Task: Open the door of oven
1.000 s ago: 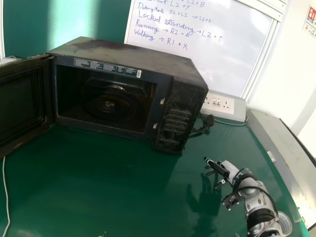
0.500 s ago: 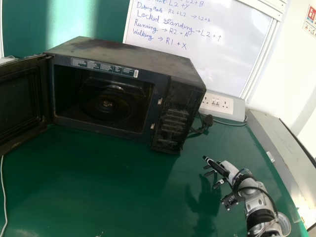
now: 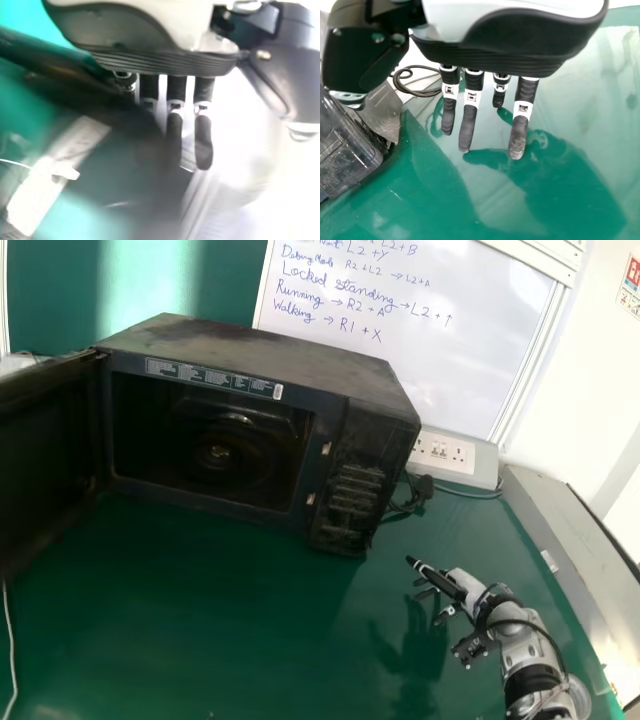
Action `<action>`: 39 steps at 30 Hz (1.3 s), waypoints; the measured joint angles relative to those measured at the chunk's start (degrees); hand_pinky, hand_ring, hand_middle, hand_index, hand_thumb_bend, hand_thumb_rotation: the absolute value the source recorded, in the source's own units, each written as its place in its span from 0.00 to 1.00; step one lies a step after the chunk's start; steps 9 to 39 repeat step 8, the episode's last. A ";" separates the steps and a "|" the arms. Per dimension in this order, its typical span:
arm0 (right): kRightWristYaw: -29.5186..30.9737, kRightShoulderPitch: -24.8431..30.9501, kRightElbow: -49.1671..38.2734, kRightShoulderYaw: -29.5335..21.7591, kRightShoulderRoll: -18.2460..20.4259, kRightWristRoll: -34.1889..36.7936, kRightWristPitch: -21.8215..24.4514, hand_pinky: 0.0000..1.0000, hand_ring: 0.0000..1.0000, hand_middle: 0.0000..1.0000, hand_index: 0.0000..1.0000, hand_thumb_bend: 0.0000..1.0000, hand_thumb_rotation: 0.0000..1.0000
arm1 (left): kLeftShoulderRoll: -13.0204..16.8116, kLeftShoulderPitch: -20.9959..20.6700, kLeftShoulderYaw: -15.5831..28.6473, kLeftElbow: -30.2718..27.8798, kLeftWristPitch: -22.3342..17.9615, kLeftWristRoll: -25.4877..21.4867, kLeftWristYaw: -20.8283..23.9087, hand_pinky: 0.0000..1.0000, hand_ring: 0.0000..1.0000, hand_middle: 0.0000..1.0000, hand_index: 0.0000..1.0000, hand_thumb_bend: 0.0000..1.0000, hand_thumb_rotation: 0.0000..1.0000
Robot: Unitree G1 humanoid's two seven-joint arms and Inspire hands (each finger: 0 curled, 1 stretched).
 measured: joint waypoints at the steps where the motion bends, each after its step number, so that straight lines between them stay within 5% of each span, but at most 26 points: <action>1: -0.01 0.00 0.00 -0.07 -0.16 0.03 -0.03 0.47 0.53 0.63 0.73 0.96 1.00 | 0.36 -0.18 -0.05 -0.44 -0.23 -0.21 0.31 0.57 0.71 0.72 0.53 0.80 0.63; 4: 0.10 0.00 0.01 -0.06 -0.25 0.03 -0.02 0.52 0.59 0.66 0.74 0.98 1.00 | 0.16 -0.82 -0.15 -1.24 -0.74 -1.11 1.72 0.68 0.81 0.80 0.63 0.97 0.79; 8: 0.28 0.00 0.01 -0.02 -0.23 0.00 -0.33 0.67 0.71 0.76 0.79 1.00 1.00 | -1.86 -0.95 -0.17 -2.70 -1.11 -2.15 1.77 0.83 0.89 0.87 0.80 1.00 0.91; 39: 0.28 0.00 0.01 -0.02 -0.23 0.00 -0.33 0.67 0.71 0.76 0.79 1.00 1.00 | -1.86 -0.95 -0.17 -2.70 -1.11 -2.15 1.77 0.83 0.89 0.87 0.80 1.00 0.91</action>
